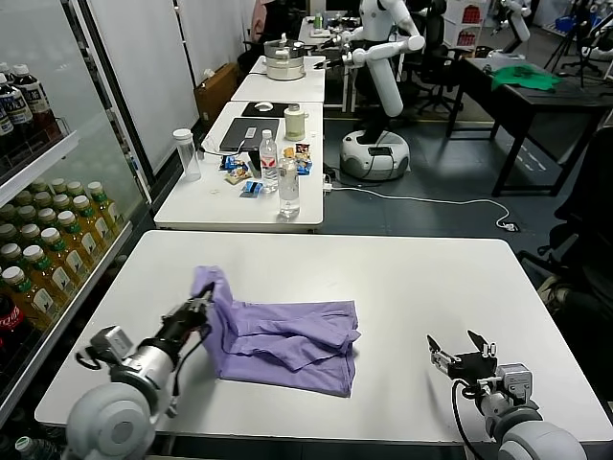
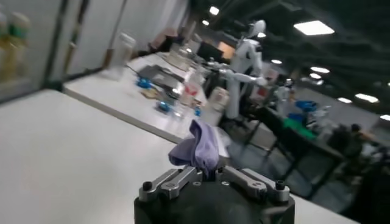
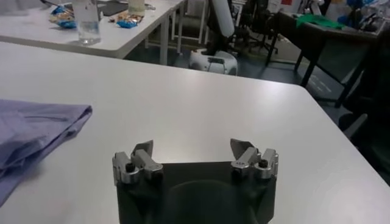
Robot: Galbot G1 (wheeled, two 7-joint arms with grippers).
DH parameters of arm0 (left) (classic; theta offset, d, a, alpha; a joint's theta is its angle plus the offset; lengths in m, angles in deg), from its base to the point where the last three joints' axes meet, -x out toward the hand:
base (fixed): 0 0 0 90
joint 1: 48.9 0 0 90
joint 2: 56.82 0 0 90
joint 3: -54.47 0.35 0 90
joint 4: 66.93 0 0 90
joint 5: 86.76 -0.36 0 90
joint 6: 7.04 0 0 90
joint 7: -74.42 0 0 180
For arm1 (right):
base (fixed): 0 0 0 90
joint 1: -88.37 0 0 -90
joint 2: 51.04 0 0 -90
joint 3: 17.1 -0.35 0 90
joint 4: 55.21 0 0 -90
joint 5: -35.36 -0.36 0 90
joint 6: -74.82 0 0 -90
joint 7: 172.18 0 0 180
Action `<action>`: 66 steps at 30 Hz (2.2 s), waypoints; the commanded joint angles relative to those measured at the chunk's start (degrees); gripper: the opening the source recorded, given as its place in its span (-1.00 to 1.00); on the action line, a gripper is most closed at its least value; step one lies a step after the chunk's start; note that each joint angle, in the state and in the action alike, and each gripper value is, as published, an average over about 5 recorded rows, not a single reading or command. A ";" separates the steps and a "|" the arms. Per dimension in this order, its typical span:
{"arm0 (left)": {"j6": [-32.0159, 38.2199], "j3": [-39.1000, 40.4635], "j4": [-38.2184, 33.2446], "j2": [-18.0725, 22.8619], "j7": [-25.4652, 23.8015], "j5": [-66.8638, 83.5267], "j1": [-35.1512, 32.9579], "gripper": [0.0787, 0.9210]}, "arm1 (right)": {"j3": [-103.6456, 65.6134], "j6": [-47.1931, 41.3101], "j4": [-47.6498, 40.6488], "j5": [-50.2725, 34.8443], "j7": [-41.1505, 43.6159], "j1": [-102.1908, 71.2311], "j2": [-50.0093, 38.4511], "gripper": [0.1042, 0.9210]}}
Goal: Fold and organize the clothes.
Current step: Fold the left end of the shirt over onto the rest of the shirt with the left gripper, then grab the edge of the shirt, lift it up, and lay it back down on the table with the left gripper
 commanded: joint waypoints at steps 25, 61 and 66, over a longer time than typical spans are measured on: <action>-0.14 22.98 7.82 9.83 -7.93 -4.36 9.96 -0.27 | -0.07 0.02 -0.85 0.49 -0.04 0.47 1.03 0.76; -0.46 17.25 19.50 6.48 2.21 -35.90 3.38 0.65 | 0.37 0.28 -0.41 0.95 0.15 0.36 1.27 0.76; -0.62 16.81 18.37 6.66 1.22 -25.89 3.20 0.32 | 0.14 0.29 -0.42 0.86 0.16 0.39 1.14 0.76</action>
